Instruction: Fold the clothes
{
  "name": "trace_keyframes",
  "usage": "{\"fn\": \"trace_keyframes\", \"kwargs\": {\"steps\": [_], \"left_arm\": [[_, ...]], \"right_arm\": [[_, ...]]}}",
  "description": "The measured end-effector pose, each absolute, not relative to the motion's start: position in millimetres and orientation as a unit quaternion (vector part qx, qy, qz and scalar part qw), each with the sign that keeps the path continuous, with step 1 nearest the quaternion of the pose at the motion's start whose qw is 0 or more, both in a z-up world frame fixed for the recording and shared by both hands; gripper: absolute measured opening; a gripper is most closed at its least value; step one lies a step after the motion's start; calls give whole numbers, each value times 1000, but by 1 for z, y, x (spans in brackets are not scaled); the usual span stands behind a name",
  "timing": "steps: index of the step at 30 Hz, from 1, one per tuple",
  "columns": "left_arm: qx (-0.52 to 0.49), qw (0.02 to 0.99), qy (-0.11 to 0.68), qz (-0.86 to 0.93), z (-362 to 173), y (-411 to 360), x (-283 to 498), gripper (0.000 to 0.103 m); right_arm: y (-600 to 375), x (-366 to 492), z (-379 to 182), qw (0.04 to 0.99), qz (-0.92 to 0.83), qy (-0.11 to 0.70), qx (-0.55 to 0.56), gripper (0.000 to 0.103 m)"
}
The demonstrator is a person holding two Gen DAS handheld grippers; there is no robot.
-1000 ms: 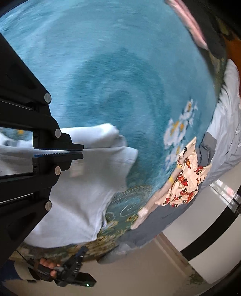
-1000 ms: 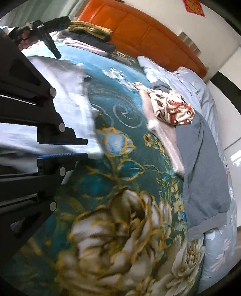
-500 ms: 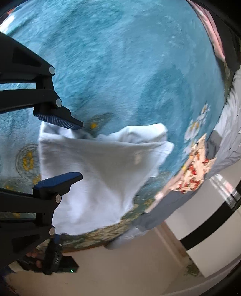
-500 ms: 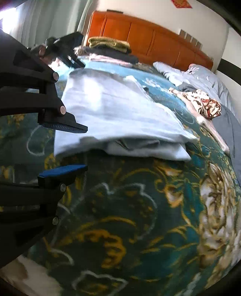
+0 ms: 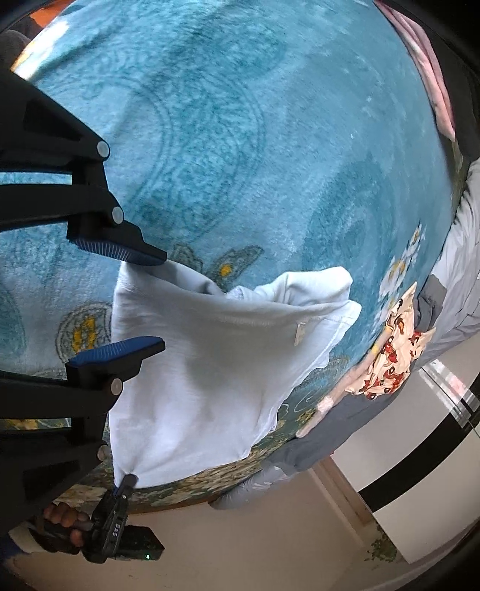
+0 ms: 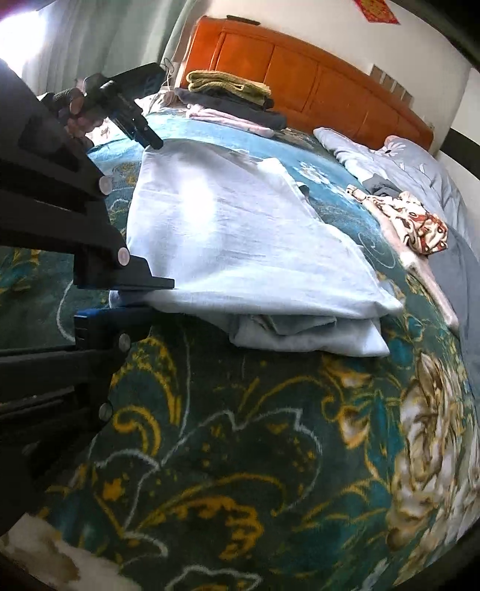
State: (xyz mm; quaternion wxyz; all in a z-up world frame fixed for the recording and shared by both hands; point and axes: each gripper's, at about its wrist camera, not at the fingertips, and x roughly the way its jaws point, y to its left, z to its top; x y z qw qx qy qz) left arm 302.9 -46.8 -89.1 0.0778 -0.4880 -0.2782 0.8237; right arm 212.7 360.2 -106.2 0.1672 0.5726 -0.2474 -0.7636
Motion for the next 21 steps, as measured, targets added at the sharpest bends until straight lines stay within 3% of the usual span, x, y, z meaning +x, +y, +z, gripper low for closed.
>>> {"fn": "trace_keyframes", "kwargs": {"steps": [9,16,21], "left_arm": [[-456,61,-267,846,-61,-53,311,43],[-469,153,-201,846,-38,31,282,45],[-508,199,-166,822,-53,87,270,45]], "right_arm": [[370,214,-120,147,-746,-276,588,6],[373,216,-115,147,-742,-287,588,10],[391,231,-117,144,-735,-324,577,30]]}}
